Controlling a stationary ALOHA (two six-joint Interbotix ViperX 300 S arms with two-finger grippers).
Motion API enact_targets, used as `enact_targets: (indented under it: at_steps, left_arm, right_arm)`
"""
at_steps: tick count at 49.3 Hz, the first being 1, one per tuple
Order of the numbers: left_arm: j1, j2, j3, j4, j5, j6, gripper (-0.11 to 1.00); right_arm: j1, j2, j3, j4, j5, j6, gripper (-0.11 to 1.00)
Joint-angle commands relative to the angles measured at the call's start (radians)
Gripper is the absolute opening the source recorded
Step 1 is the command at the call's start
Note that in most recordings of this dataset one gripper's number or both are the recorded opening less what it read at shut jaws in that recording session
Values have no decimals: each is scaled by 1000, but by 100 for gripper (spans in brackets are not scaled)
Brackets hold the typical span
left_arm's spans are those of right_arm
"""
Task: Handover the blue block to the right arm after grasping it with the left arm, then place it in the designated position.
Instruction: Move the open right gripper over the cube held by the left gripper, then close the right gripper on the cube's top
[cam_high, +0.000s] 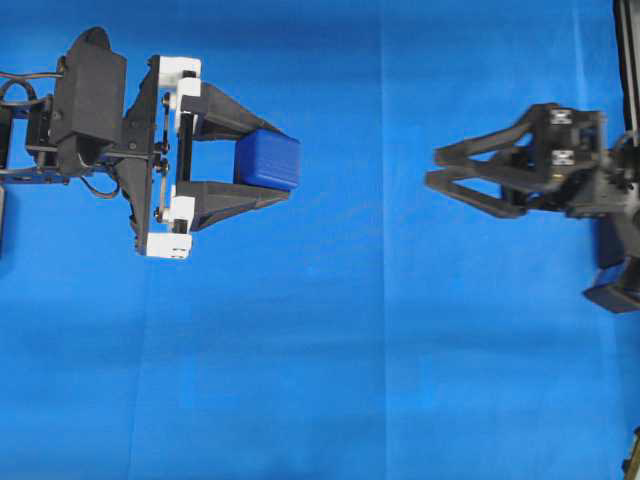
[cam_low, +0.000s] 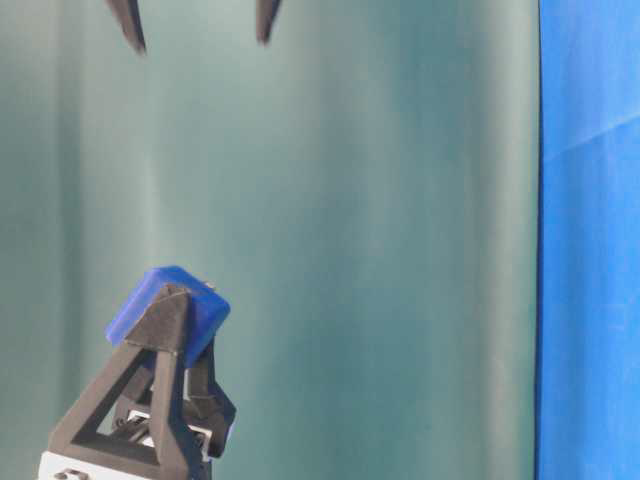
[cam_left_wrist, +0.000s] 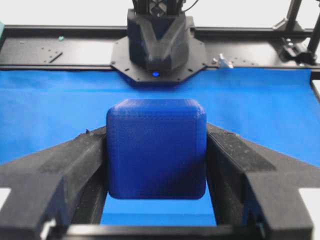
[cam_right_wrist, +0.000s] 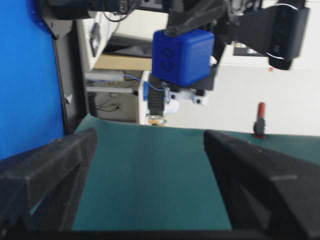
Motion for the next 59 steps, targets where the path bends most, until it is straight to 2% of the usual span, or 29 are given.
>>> enact_targets:
  at_steps: [1, 34, 44, 59]
  left_arm:
    - [-3, -9, -18, -2, -9, -2, 48]
    - [-5, -9, -17, -3, -6, -3, 48]
    - [-3, -9, -15, -2, -8, -2, 48]
    - [-5, -9, -15, -2, -6, -2, 48]
  right_arm:
    - [0, 41, -63, 3, -11, 3, 94]
    - [-2, 417, -420, -6, -11, -2, 94]
    - [-2, 469, -482, -6, -11, 0, 94]
    - [0, 485, -499, -6, -6, 0, 92]
